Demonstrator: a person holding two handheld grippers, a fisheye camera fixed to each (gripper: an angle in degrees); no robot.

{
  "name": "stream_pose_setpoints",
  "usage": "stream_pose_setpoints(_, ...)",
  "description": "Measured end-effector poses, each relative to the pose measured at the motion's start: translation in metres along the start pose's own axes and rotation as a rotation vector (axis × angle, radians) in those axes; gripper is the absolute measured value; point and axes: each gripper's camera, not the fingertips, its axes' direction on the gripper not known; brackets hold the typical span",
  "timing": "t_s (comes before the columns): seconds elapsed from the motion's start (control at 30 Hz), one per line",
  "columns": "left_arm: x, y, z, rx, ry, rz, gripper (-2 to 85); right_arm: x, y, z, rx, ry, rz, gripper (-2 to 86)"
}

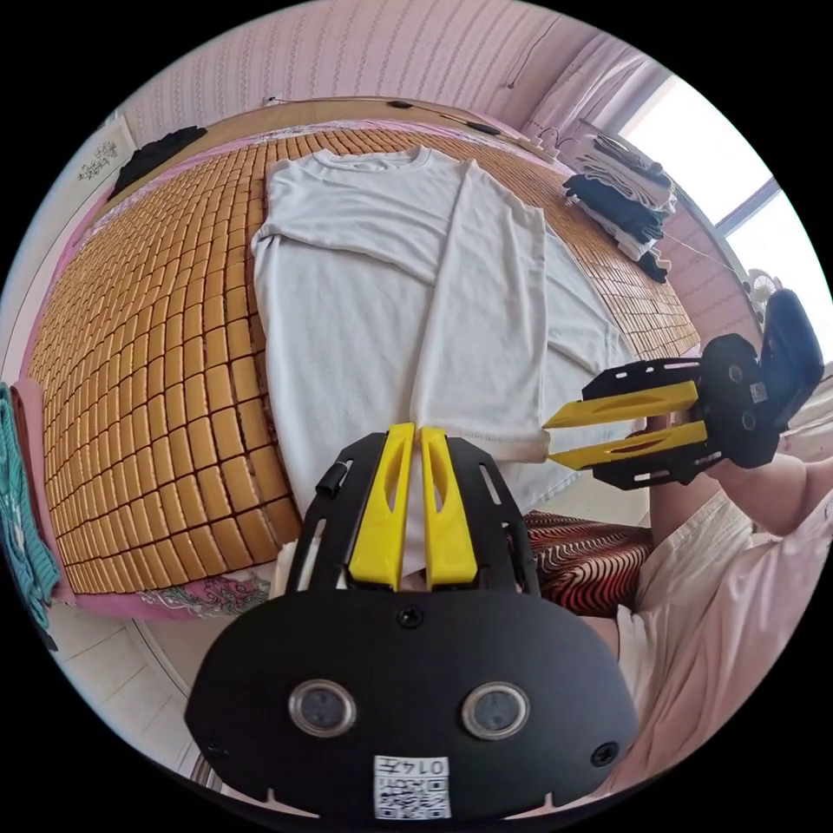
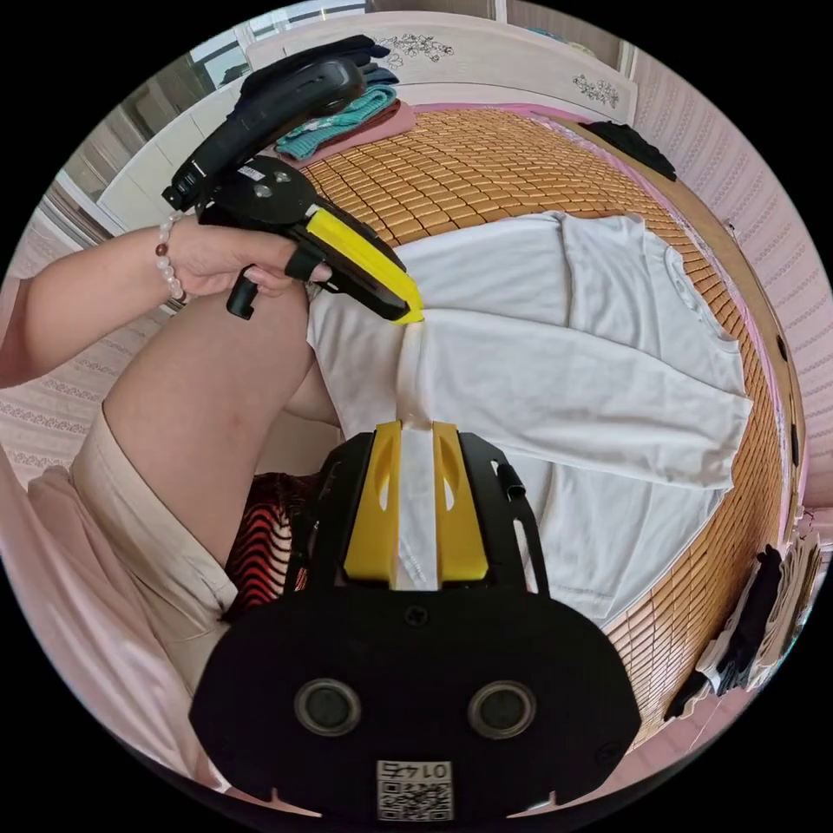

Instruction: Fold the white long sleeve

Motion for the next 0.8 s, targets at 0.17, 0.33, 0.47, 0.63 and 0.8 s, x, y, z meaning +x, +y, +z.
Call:
stream_pose_setpoints(0.17,-0.022,-0.009,-0.014,0.022,-0.017,-0.022,-0.5,0.071,0.023,-0.040,0.111,-0.029,0.090,7.2)
stream_pose_setpoints(0.33,-0.033,-0.065,-0.042,0.059,-0.168,0.114,-0.6,0.201,0.060,-0.073,0.171,0.220,0.355,6.7)
stream_pose_setpoints(0.47,-0.037,-0.157,-0.051,0.132,-0.100,0.225,-0.8,0.293,0.076,-0.070,0.156,0.268,0.495,7.7)
stream_pose_setpoints(0.63,-0.017,-0.292,-0.005,0.143,0.125,0.311,0.6,0.343,0.080,-0.055,0.134,0.199,0.430,8.1)
stream_pose_setpoints(0.8,0.010,-0.404,0.065,0.135,0.202,0.270,6.6,0.370,0.092,-0.044,0.127,0.203,0.387,1.7)
